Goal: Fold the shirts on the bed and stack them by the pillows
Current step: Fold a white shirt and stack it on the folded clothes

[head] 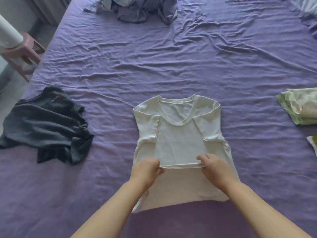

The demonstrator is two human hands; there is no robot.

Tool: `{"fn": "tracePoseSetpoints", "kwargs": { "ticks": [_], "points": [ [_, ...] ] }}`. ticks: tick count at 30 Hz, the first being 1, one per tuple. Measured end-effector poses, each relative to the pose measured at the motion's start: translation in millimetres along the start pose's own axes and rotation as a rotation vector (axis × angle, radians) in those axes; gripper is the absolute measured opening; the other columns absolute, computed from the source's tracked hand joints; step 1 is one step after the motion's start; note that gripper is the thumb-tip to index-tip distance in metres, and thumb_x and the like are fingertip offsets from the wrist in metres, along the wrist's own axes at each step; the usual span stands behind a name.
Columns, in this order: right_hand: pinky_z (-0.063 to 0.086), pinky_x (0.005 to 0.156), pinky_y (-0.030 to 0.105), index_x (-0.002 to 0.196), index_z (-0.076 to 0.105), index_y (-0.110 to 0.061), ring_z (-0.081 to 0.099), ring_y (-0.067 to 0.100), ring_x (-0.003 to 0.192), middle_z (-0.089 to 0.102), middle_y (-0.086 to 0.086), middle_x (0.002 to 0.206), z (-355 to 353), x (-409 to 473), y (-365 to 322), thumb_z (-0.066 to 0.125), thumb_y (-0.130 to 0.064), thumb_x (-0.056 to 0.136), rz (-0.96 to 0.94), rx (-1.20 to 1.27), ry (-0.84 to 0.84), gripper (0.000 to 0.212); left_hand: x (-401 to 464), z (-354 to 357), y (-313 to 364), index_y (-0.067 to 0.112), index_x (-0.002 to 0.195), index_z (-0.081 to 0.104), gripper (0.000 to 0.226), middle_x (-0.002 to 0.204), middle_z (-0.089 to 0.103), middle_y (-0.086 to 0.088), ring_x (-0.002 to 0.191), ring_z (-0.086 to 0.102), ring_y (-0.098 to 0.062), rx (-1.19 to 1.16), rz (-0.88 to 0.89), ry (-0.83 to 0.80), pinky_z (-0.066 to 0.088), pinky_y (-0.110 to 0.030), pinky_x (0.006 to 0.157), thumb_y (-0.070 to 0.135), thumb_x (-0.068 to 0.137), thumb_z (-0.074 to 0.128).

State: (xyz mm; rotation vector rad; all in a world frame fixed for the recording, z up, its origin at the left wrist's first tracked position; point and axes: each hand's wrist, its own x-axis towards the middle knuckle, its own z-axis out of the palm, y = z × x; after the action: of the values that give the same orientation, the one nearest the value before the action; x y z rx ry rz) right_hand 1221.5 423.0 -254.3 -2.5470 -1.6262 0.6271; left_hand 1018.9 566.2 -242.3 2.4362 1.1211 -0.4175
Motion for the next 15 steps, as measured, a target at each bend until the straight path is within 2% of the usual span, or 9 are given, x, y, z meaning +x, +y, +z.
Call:
{"fn": "tracePoseSetpoints", "kwargs": {
  "ticks": [3,5,7,10,13,15],
  "points": [
    [0.035,0.068,0.028,0.104,0.062,-0.024,0.058,0.019,0.099,0.063,-0.004,0.102,-18.9,31.3,4.1,0.052,-0.023,0.086,0.104,0.051,0.106,0.020,31.7,-23.6,-18.6,0.017,0.102,0.058,0.020,0.110,0.054,0.000,0.101,0.055,-0.023,-0.004,0.014,0.008,0.043,-0.033,0.071,0.032,0.096,0.045],
    [0.038,0.070,0.029,0.099,0.066,-0.028,0.060,0.021,0.095,0.067,-0.005,0.099,-35.0,55.9,3.1,0.055,-0.025,0.085,0.237,0.165,0.161,0.018,54.2,-40.9,-24.6,0.020,0.105,0.059,0.019,0.111,0.053,0.000,0.101,0.055,-0.024,-0.087,-0.012,0.012,0.044,-0.033,0.075,0.023,0.097,0.042],
    [0.040,0.071,0.027,0.100,0.070,-0.025,0.062,0.021,0.094,0.071,-0.002,0.099,-48.9,81.9,0.7,0.058,-0.020,0.085,0.312,0.373,0.168,0.020,78.5,-59.6,-24.2,0.023,0.103,0.064,0.021,0.110,0.058,0.001,0.103,0.056,-0.023,-0.146,-0.044,0.026,0.047,-0.033,0.080,0.024,0.096,0.044],
    [0.037,0.070,0.018,0.098,0.072,-0.015,0.060,0.012,0.086,0.071,0.000,0.095,-61.9,114.0,-0.9,0.063,-0.013,0.085,0.341,0.649,0.195,0.015,113.7,-81.6,-20.0,0.025,0.099,0.067,0.020,0.109,0.064,0.004,0.102,0.057,-0.020,-0.197,-0.090,0.097,0.046,-0.031,0.078,0.033,0.094,0.049],
    [0.042,0.075,0.024,0.096,0.072,-0.011,0.062,0.016,0.087,0.071,0.004,0.093,-69.0,139.7,6.8,0.065,-0.016,0.085,0.368,0.775,0.234,0.013,143.3,-94.4,-19.0,0.027,0.107,0.063,0.020,0.114,0.063,0.004,0.106,0.058,-0.020,-0.272,-0.163,0.147,0.045,-0.031,0.079,0.033,0.095,0.049],
    [0.041,0.073,0.025,0.091,0.071,-0.014,0.061,0.015,0.084,0.070,0.002,0.089,-72.1,156.9,13.2,0.064,-0.017,0.086,0.367,0.786,0.247,0.008,160.4,-96.3,-17.4,0.026,0.111,0.062,0.022,0.117,0.063,0.003,0.109,0.056,-0.021,-0.296,-0.176,0.173,0.047,-0.034,0.083,0.033,0.096,0.047]
  ]
}}
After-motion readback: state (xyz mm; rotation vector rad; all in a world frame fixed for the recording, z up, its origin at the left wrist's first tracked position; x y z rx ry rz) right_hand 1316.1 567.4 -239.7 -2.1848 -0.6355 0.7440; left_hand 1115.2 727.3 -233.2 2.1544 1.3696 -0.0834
